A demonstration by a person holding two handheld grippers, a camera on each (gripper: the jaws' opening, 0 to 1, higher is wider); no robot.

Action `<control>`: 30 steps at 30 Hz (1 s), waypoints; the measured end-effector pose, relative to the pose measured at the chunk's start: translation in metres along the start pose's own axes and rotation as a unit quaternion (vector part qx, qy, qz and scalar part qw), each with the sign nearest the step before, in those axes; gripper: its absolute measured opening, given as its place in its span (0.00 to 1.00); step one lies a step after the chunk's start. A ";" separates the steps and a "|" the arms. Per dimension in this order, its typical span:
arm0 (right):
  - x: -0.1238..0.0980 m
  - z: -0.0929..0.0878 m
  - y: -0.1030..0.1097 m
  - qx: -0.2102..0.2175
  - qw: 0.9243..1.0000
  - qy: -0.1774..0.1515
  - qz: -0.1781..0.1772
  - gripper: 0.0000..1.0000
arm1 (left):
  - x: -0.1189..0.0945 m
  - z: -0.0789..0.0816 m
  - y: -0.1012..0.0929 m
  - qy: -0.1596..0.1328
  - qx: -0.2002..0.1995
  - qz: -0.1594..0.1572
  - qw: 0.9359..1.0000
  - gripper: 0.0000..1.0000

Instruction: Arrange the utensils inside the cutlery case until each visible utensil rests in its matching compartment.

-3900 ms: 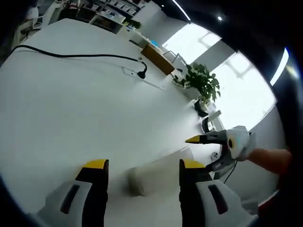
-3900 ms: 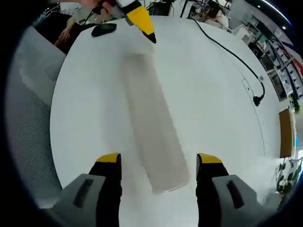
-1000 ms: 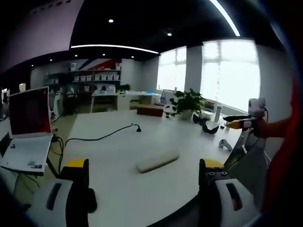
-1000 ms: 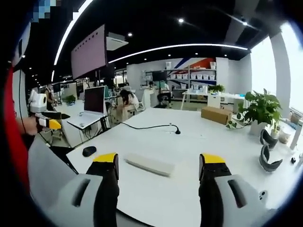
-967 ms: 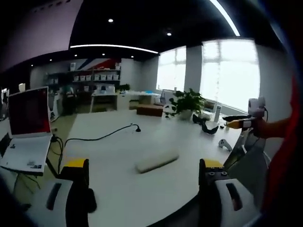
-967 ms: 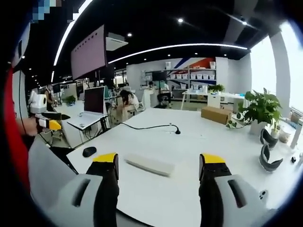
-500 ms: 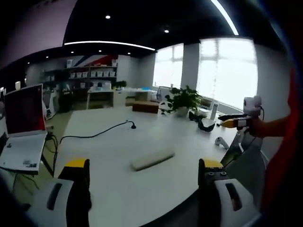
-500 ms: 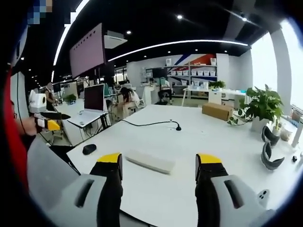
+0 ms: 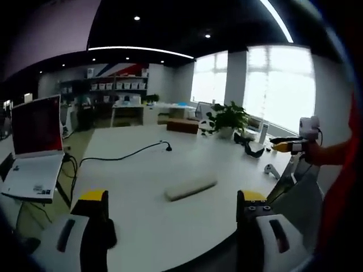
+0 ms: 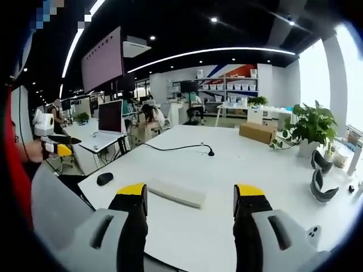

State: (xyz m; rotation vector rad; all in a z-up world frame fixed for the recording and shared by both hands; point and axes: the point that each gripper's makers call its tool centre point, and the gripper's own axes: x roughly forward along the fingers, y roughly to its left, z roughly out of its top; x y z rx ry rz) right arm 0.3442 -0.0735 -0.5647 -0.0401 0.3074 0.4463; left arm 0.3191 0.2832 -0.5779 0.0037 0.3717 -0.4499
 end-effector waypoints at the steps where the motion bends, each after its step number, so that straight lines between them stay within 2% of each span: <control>1: 0.000 -0.001 -0.001 -0.001 1.000 0.003 -0.001 0.59 | 0.000 -0.001 -0.002 0.002 -0.001 -0.002 1.000 0.95; 5: 0.001 -0.005 0.000 0.004 1.000 0.008 -0.002 0.58 | 0.001 -0.007 -0.006 0.012 0.012 -0.003 1.000 0.95; 12: -0.002 -0.005 0.002 -0.003 1.000 0.011 -0.007 0.58 | 0.003 -0.007 -0.012 0.010 0.010 -0.014 1.000 0.94; 18: -0.011 0.003 -0.007 0.009 1.000 -0.012 -0.025 0.60 | 0.006 -0.001 -0.013 0.004 0.010 -0.026 1.000 0.95; 30: -0.019 -0.010 -0.013 0.004 0.999 0.002 -0.044 0.58 | 0.011 0.005 -0.014 0.007 0.020 -0.035 0.999 0.96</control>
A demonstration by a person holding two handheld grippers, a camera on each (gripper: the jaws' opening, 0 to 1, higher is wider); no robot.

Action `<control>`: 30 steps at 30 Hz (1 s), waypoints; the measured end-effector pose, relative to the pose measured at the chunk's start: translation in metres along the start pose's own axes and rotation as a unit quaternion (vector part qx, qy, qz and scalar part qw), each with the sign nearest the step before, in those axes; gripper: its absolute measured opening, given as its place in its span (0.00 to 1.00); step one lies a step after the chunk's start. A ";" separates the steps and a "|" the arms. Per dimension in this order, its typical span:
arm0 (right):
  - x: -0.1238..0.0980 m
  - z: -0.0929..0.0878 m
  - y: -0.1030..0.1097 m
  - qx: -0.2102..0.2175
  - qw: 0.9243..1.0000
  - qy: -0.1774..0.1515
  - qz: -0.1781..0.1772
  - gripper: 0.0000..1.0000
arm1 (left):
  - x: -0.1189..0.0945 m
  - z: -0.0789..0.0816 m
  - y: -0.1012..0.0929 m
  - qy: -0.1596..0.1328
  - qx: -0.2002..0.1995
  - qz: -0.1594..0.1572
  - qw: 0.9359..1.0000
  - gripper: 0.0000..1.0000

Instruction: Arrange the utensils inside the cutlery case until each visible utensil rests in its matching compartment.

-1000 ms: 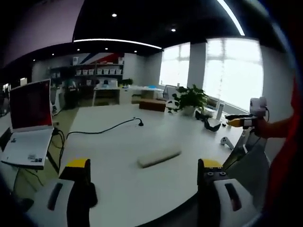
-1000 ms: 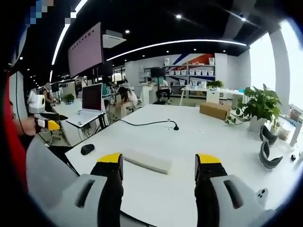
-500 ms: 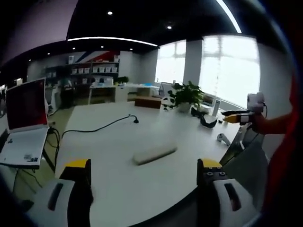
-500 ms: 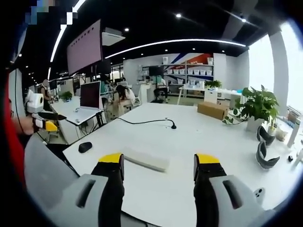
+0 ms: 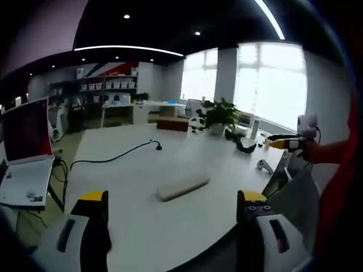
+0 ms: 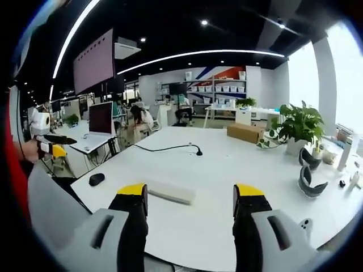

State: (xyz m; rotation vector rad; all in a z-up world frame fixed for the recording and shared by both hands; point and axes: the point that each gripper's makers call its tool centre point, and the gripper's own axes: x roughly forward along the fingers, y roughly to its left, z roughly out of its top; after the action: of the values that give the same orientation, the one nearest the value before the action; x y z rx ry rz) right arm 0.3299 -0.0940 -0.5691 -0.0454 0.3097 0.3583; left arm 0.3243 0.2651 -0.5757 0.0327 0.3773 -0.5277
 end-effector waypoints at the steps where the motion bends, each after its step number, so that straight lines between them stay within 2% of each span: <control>1: 0.000 -0.001 0.000 -0.005 1.000 0.004 0.000 0.58 | 0.000 0.000 0.001 0.001 -0.001 0.001 1.000 0.96; 5: 0.003 -0.004 0.002 -0.031 0.999 0.019 0.001 0.56 | -0.001 0.000 0.004 -0.001 -0.009 0.004 1.000 0.96; 10: 0.005 -0.003 0.008 -0.044 0.999 0.020 0.010 0.56 | -0.001 0.000 0.001 -0.003 -0.008 0.002 1.000 0.97; 18: 0.006 -0.002 0.009 -0.047 0.999 0.021 0.015 0.55 | -0.001 0.002 -0.004 -0.004 -0.003 -0.005 1.000 0.99; 30: 0.006 -0.008 0.011 -0.050 0.998 0.032 0.018 0.54 | -0.002 -0.006 0.000 0.010 0.000 0.005 1.000 0.98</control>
State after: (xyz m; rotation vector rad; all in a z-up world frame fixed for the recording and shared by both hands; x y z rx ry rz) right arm 0.3288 -0.0825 -0.5786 -0.1508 0.3567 0.4092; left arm 0.3207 0.2666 -0.5805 0.0395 0.3969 -0.5171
